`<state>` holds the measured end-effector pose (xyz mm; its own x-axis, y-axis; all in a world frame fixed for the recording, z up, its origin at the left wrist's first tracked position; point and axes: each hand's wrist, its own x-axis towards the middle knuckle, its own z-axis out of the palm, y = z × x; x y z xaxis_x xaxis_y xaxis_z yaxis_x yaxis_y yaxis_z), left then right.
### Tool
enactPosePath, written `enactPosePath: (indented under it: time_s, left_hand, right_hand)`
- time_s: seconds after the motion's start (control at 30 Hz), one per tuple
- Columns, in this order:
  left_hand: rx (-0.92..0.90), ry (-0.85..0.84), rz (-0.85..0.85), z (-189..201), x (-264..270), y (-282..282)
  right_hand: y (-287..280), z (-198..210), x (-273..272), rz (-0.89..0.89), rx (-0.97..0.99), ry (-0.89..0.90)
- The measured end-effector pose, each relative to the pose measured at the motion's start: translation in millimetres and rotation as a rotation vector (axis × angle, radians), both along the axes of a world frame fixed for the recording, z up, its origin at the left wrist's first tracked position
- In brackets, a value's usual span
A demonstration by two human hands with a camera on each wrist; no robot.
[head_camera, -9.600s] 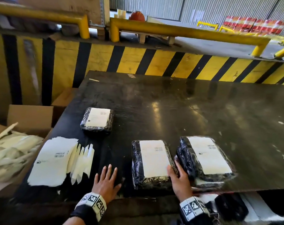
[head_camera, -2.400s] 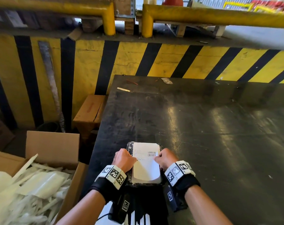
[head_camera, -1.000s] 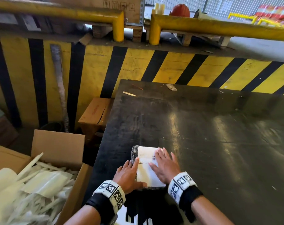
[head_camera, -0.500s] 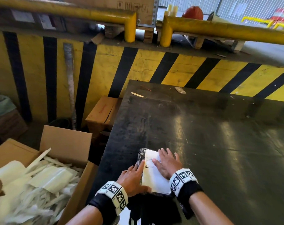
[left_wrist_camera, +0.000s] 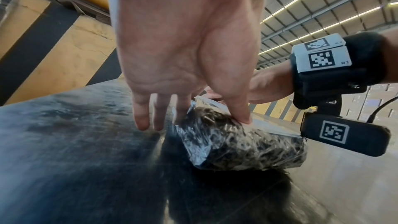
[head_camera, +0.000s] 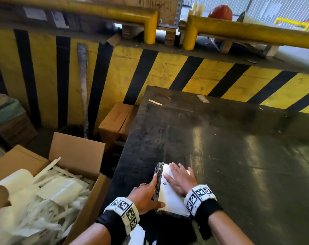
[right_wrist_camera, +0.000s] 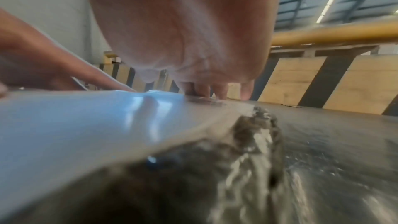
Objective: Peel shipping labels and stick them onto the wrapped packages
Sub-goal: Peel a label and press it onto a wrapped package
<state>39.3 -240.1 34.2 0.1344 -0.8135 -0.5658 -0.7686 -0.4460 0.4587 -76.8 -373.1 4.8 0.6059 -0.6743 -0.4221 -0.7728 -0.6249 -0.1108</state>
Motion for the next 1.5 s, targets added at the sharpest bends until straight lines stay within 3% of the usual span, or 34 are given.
enactPosePath:
  time_s: [0.3,0.47,0.63,0.8,0.93,1.13,1.3,1.5]
  left_hand:
    - [-0.023,0.008,0.006,-15.5,4.0,-1.4]
    - [-0.054,-0.008,0.010,-23.4,4.6,-3.5]
    - [-0.054,-0.014,0.019,-28.6,5.9,-4.9]
    - [-0.048,0.009,0.040,-41.8,10.5,-8.5]
    - [-0.083,0.013,0.033,-52.2,12.4,-11.0]
    - [-0.122,0.017,0.039,-55.7,13.6,-11.8]
    - [-0.127,0.054,0.043,-49.9,11.6,-10.4]
    - [-0.125,0.058,0.022,-46.0,9.9,-9.7]
  right_hand:
    - [31.5,11.7,-6.6,0.229,-0.020,0.030]
    - [8.8,10.2,14.4,0.157,0.048,-0.056]
    - [44.4,-2.1,-20.0,0.177,-0.021,-0.057]
    - [56.3,-6.9,-73.8,-0.029,-0.061,-0.064]
    - [72.3,-3.2,-64.7,-0.156,-0.079,-0.109]
    - [119.9,-15.0,-60.5,-0.073,-0.033,-0.187]
    - [116.4,-16.5,-95.0,-0.173,-0.133,-0.173]
    - [142.7,-22.6,-75.3,-0.216,-0.148,-0.235]
